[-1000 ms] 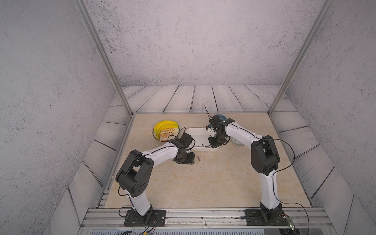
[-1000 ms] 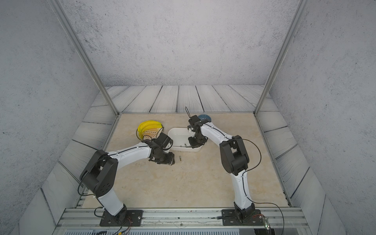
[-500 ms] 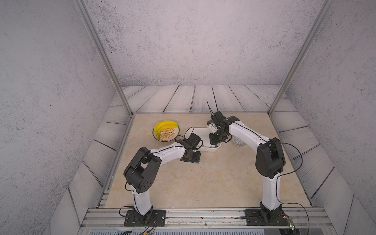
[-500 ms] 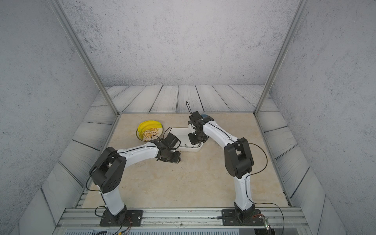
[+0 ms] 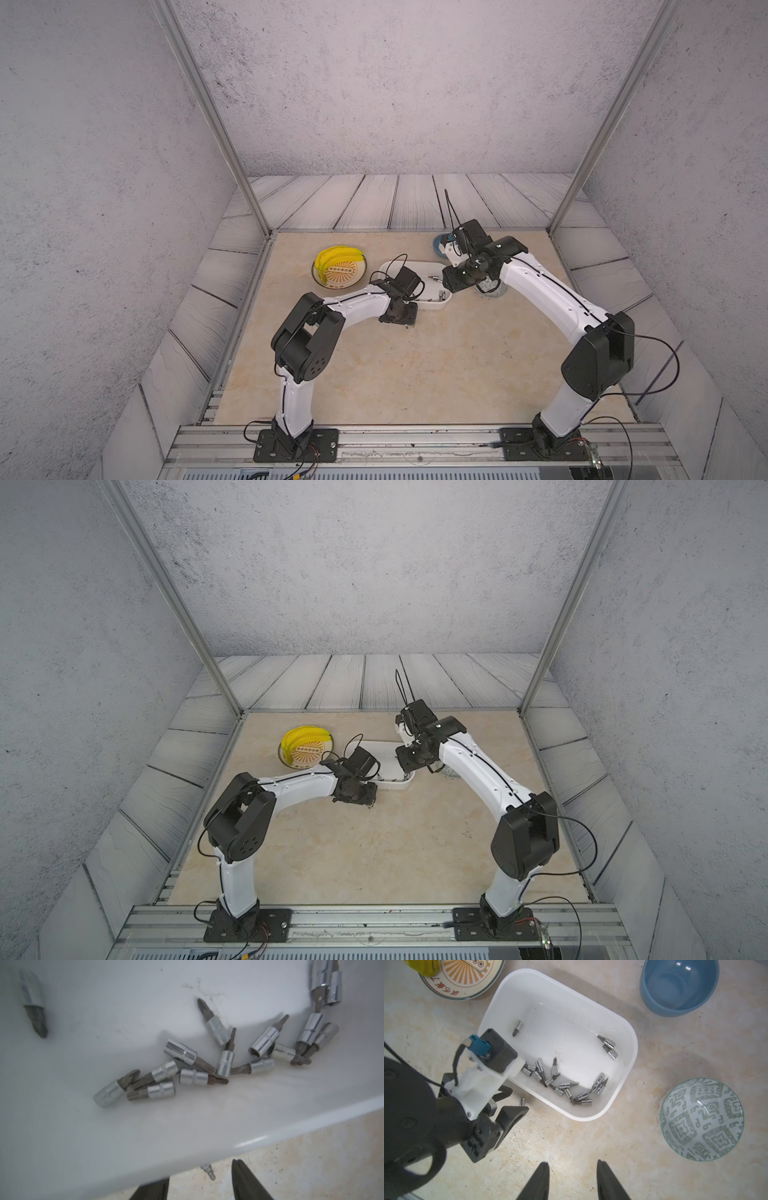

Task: Put the bit on the desktop into the storage box
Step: Pick up the screwdriver bit from the center of the board.

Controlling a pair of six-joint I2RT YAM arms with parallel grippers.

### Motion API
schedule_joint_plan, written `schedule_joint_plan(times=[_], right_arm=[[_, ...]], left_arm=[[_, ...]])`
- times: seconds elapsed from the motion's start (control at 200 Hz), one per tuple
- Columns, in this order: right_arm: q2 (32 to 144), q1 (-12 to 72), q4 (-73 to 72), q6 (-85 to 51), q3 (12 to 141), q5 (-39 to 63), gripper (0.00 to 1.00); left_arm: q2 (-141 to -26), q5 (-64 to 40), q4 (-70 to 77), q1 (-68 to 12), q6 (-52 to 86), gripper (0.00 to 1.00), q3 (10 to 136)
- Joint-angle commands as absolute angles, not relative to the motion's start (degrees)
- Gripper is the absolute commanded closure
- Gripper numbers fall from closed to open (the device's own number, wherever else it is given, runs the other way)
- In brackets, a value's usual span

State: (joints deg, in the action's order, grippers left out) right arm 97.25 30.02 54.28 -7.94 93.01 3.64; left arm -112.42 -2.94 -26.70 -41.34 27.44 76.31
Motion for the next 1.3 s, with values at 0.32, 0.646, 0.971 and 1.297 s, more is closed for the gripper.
schedule_joint_plan(times=[0.32, 0.646, 0.971, 1.297], right_arm=[[91.43, 29.72, 56.43, -8.87, 90.18, 1.67, 0.58], [90.53, 29.70, 56.60, -8.97, 89.73, 1.38, 0.58], [89.85, 29.71, 56.60, -9.05, 89.48, 1.37, 0.59], [89.82, 29.71, 56.43, -9.32, 89.39, 1.71, 0.60]], left_arm=[[-116.98, 0.43, -32.60, -42.26, 26.19, 0.49, 79.98], [-117.49, 0.92, -32.91, -43.14, 26.17, 0.69, 78.83], [-118.45, 2.56, -34.35, -43.59, 25.48, 0.88, 79.36], [-116.79, 3.25, -36.52, -44.02, 24.06, 1.00, 79.21]])
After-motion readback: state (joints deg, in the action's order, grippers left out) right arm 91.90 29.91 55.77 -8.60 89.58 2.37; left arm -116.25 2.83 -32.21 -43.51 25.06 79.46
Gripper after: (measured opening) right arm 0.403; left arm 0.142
